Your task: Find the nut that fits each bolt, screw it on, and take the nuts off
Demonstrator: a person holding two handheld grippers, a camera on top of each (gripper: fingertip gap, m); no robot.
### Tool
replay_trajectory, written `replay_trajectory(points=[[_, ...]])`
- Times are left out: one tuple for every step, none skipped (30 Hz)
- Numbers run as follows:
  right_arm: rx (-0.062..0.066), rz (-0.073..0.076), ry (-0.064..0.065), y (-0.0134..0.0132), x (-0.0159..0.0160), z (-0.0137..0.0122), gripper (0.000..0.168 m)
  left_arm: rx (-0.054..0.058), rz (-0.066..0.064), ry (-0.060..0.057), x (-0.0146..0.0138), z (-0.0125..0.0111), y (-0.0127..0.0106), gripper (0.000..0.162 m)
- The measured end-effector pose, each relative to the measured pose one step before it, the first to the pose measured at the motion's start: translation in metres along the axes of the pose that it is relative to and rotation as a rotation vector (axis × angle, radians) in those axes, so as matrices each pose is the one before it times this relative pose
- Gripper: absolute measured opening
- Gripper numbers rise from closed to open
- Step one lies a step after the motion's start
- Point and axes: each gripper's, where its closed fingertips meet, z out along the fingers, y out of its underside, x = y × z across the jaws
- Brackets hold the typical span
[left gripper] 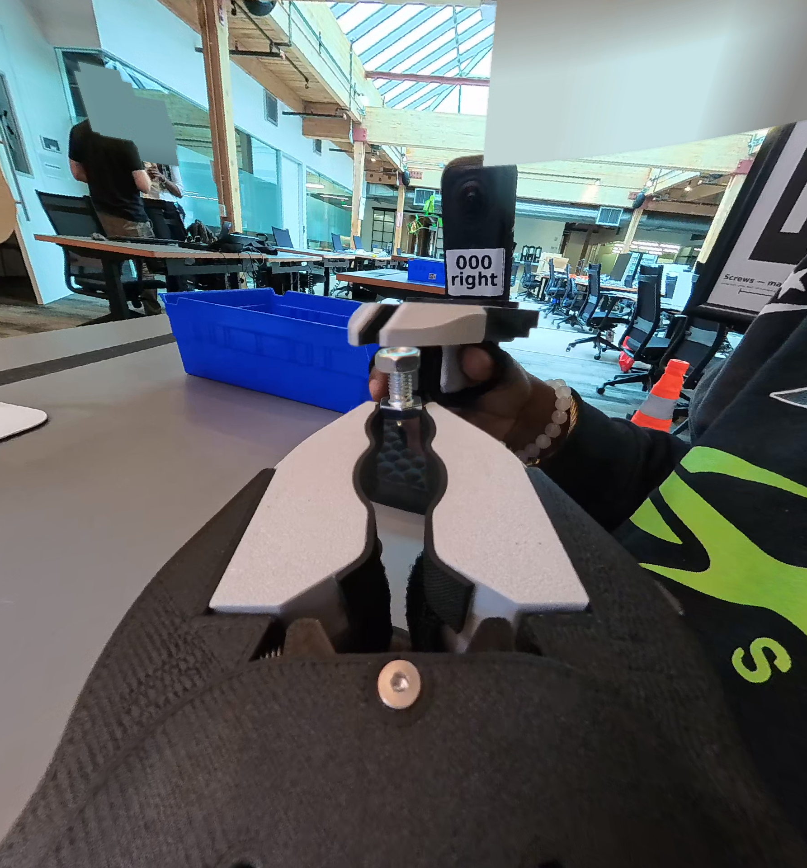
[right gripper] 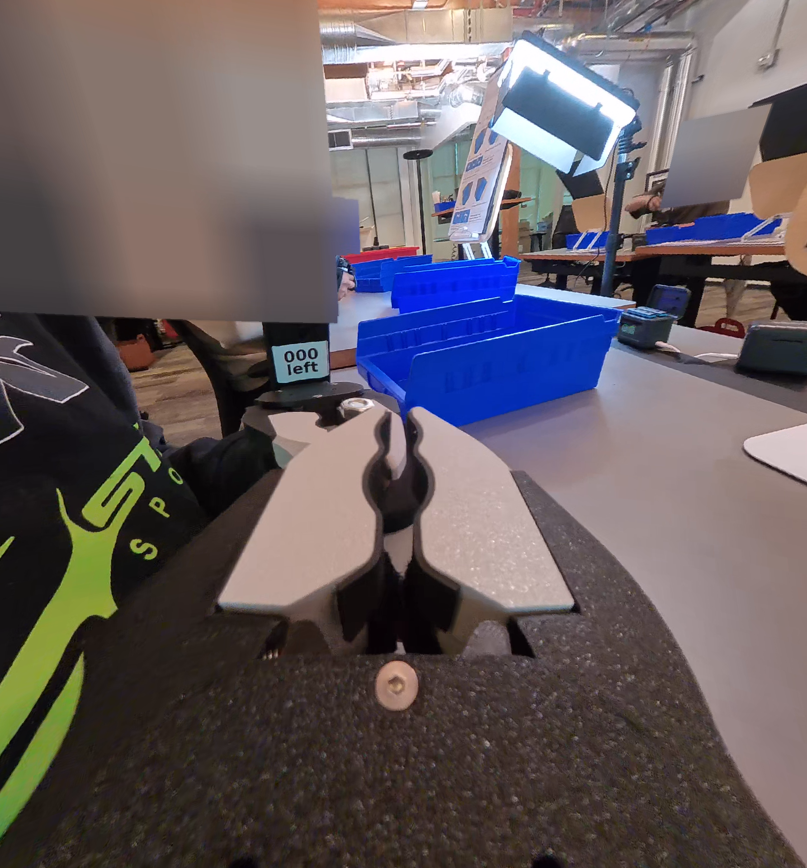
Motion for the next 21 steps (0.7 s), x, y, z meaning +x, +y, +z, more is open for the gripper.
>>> replay_trajectory(points=[[0.0012, 0.0018, 0.0038, -0.00055, 0.00084, -0.00137, 0.004, -0.0017, 0.0009, 0.0007, 0.0001, 0.00018, 0.00027, 0.015], [0.0011, 0.0, 0.0038, -0.00034, 0.00056, -0.00083, 0.005, 0.0001, -0.0003, -0.0005, -0.00009, -0.00008, -0.00003, 0.015], [0.0009, -0.0017, 0.0045, -0.00032, 0.00032, -0.00038, 0.006, 0.0003, -0.0014, 0.0007, -0.00003, 0.00005, -0.00006, 0.014], [0.0007, -0.002, 0.0034, -0.00024, 0.00017, 0.00011, 0.009, 0.0004, -0.0007, -0.0004, -0.00013, 0.0, -0.00007, 0.014], [0.0009, -0.0004, -0.0008, -0.00032, -0.00055, 0.00065, 0.014, 0.0002, 0.0005, -0.0004, -0.00001, -0.00004, -0.00002, 0.015], [0.0004, 0.002, -0.0063, -0.00012, -0.00136, 0.00099, 0.018, -0.0003, 0.0005, -0.0005, -0.00006, 0.00006, 0.00006, 0.014], [-0.0015, 0.0034, -0.0099, 0.00017, -0.00186, 0.00135, 0.023, -0.0006, 0.0001, 0.0001, 0.00006, 0.00004, 0.0001, 0.014], [-0.0038, 0.0033, -0.0091, 0.00061, -0.00165, 0.00167, 0.027, -0.0002, 0.0, -0.0004, -0.00005, -0.00001, 0.00002, 0.014], [-0.0044, 0.0019, -0.0069, 0.00092, -0.00141, 0.00174, 0.031, 0.0003, -0.0006, -0.0001, -0.00012, -0.00001, -0.00005, 0.014], [-0.0039, 0.001, -0.0053, 0.00095, -0.0011, 0.00187, 0.034, 0.0006, -0.0006, -0.0001, -0.00002, -0.00004, -0.00009, 0.014], [-0.0027, 0.0011, -0.0041, 0.00078, -0.00094, 0.00196, 0.036, 0.0005, -0.0004, -0.0012, -0.00017, -0.00005, -0.00008, 0.014], [-0.0003, 0.0024, -0.003, 0.00033, -0.0006, 0.0021, 0.037, 0.0004, -0.0002, 0.0001, -0.00003, -0.00006, -0.00006, 0.014], [0.0013, 0.0038, -0.0039, 0.00021, -0.00068, 0.00229, 0.038, 0.0, 0.0002, 0.0007, 0.00013, 0.00008, 0.00002, 0.014], [0.0009, 0.004, -0.0066, 0.00017, -0.00103, 0.00236, 0.038, -0.0004, 0.0007, -0.0001, 0.00008, 0.0, 0.00007, 0.014], [-0.0004, 0.0034, -0.0075, 0.00027, -0.00118, 0.00239, 0.039, -0.0007, 0.0008, 0.0, -0.00001, 0.00004, 0.0001, 0.014], [-0.0025, 0.0023, -0.0057, 0.00067, -0.00092, 0.00234, 0.039, -0.0006, 0.0009, -0.0003, 0.00008, 0.00007, 0.00012, 0.014], [-0.0042, 0.0004, -0.0039, 0.00089, -0.00076, 0.00207, 0.039, -0.001, 0.0008, -0.0006, -0.00003, 0.0001, 0.00016, 0.014], [-0.0046, -0.0009, -0.0021, 0.0008, -0.00038, 0.00184, 0.039, -0.0009, 0.0009, 0.0004, 0.00006, 0.00003, 0.00003, 0.014], [-0.0041, -0.0011, 0.0005, 0.00068, -0.00003, 0.00137, 0.039, -0.0008, 0.0005, 0.0006, 0.00015, 0.00011, 0.00014, 0.014], [-0.0025, -0.0007, 0.0019, 0.00043, 0.00011, 0.00088, 0.039, -0.0005, 0.0, 0.0, 0.00005, 0.00005, 0.00008, 0.014], [-0.001, -0.0006, 0.0009, 0.00027, 0.00015, 0.00033, 0.039, 0.0003, 0.0, 0.0001, 0.00002, 0.00002, -0.00004, 0.014]])
